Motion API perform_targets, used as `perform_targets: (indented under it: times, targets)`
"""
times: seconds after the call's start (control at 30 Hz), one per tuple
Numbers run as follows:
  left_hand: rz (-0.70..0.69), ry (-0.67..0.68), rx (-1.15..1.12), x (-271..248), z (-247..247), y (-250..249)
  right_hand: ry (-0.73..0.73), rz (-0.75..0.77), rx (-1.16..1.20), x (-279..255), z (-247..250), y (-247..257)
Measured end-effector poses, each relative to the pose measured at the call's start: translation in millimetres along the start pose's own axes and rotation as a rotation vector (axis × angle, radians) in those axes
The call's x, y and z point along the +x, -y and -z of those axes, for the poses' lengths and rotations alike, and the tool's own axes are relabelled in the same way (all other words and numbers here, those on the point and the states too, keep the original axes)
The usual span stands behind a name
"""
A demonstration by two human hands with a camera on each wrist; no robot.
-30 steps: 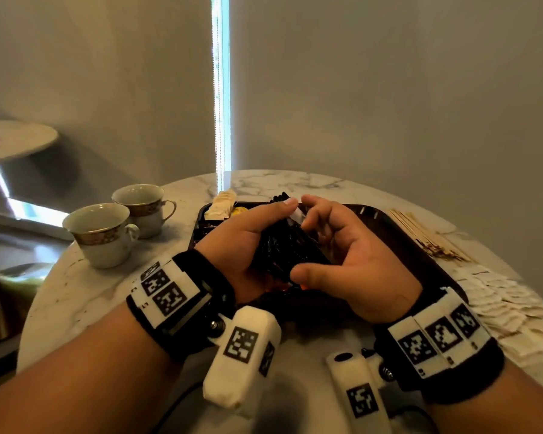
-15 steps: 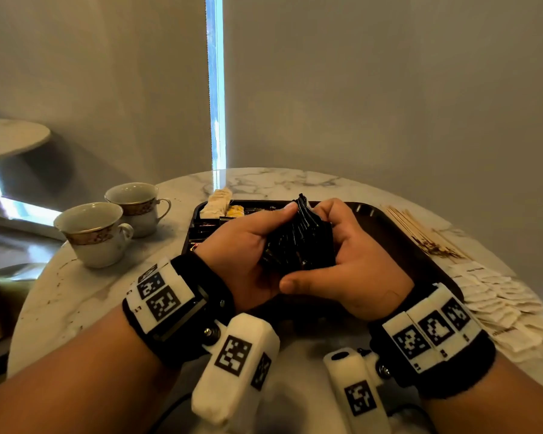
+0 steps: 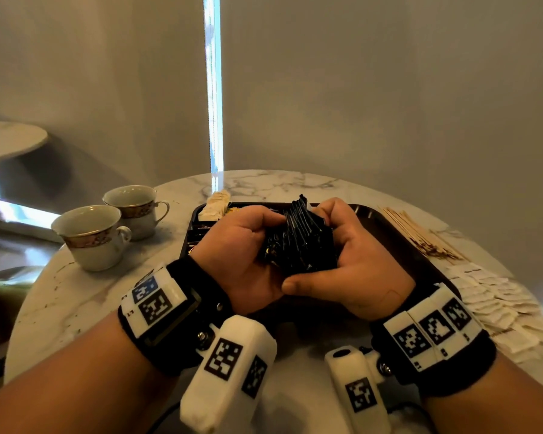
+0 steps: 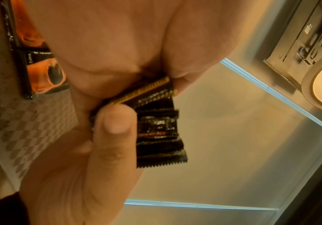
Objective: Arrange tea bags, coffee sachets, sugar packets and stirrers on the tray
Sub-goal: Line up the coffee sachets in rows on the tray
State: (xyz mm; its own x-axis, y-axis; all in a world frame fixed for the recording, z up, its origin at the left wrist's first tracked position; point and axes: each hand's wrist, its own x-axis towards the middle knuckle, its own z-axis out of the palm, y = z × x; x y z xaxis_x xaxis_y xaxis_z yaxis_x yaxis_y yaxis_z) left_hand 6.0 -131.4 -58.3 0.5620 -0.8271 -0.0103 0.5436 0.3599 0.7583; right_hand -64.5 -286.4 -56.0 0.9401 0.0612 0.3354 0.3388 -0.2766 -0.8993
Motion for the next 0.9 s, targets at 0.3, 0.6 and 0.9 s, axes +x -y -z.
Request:
perform_targets:
  times: [0.3, 0.6, 0.9]
  targets:
    - [0.026, -0.045, 0.083, -4, 3, -3, 0.131, 0.039, -0.061, -1, 5, 2]
    - [-0.024, -0.156, 0.074, -3, 13, -21, -0.005, 0.269, -0.317, 2, 12, -1]
    - [-0.064, -0.175, 0.116, -5, 19, -30, -0.338, 0.144, -0.017, 6, 7, -5]
